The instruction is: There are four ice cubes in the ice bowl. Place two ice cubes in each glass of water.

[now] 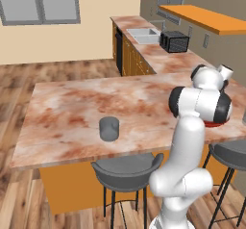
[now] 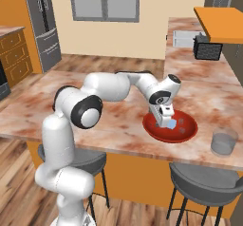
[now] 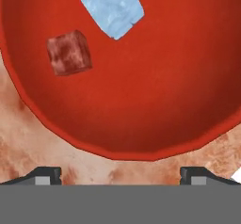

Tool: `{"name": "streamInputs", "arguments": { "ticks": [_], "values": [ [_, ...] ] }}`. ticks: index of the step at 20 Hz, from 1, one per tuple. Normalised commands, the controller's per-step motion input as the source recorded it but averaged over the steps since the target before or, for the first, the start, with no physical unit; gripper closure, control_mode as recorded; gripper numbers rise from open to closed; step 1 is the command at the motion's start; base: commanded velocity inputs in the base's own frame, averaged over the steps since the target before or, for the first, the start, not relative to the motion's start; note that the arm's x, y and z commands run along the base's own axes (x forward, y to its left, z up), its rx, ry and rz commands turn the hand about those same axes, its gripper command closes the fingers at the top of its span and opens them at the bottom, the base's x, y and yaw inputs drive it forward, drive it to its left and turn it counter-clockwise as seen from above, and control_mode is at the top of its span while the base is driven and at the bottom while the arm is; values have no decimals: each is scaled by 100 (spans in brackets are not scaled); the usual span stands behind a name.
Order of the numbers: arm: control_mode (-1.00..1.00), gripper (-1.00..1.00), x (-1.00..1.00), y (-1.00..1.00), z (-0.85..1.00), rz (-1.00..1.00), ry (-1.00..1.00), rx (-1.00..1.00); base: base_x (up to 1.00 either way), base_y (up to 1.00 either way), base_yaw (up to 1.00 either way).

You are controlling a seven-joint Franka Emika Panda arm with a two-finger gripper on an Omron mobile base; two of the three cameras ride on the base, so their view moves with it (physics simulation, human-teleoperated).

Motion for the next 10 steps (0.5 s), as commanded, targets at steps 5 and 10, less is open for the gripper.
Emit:
{"name": "streamInputs", "arguments": {
  "ticks": [5, 10],
  "values": [
    [-100, -100, 18, -3, -27, 0, -3, 0, 0, 0, 0],
    [-100, -100, 32, -4, -16, 0, -3, 0, 0, 0, 0]
  ]
}}
